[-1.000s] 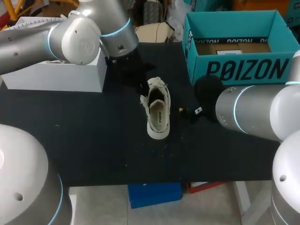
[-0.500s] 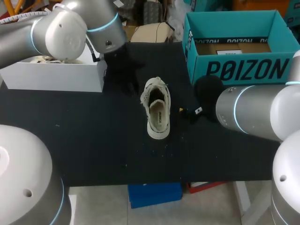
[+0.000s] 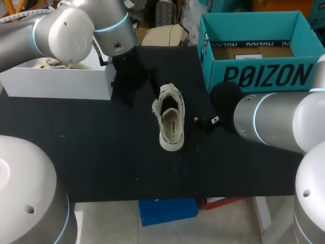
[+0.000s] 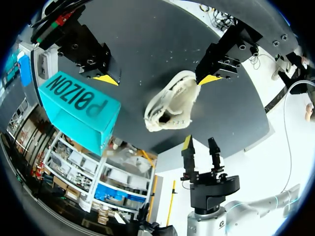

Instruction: Take the shoe out of the shoebox, open the shoe tongue, remove and reinsert the insole, then place the shoe into the shoebox

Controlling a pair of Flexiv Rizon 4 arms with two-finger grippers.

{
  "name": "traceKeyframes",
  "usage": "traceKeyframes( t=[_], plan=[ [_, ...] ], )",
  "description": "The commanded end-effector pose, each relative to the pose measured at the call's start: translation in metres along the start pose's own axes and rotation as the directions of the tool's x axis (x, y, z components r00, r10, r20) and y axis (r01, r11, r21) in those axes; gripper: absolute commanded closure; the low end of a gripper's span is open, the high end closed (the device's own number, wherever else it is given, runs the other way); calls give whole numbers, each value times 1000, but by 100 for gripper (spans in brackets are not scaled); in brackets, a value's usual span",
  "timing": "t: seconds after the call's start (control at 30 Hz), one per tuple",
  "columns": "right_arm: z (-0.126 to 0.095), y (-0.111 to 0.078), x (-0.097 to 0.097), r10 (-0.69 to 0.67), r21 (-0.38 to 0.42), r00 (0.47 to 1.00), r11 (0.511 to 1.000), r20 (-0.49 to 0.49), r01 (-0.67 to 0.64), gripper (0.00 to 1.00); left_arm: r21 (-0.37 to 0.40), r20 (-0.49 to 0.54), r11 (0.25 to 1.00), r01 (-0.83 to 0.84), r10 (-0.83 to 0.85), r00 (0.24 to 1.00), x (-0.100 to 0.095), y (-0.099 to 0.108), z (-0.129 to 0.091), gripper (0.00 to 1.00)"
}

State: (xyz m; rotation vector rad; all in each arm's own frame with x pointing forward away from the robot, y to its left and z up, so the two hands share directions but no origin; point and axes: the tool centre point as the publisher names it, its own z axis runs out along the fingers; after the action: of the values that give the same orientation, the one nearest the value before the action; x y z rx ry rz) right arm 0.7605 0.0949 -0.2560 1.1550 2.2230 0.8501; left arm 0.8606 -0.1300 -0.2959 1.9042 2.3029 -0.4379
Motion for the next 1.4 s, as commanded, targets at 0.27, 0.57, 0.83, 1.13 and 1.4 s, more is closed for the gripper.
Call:
traceKeyframes(
  t=[0.27,0.57,0.83,1.13,1.4],
  plan=[
    [1,-1,1,1,-1,1000,1000,-1,-1,0,-2,-4,1000,0,0,1000,0,0,0,0],
    [1,-1,1,1,-1,1000,1000,-1,-1,0,-2,-4,1000,0,0,1000,0,0,0,0],
    [1,-1,1,1,-1,1000,1000,-1,-1,0,-2,-4,1000,0,0,1000,0,0,0,0],
    [1,-1,1,1,-1,1000,1000,-1,-1,0,-15,-81,998,-65,64,995,-9,13,24,43],
    [1,-1,1,1,-1,1000,1000,-1,-1,0,-39,-155,994,-107,99,983,-16,27,45,54]
  ],
)
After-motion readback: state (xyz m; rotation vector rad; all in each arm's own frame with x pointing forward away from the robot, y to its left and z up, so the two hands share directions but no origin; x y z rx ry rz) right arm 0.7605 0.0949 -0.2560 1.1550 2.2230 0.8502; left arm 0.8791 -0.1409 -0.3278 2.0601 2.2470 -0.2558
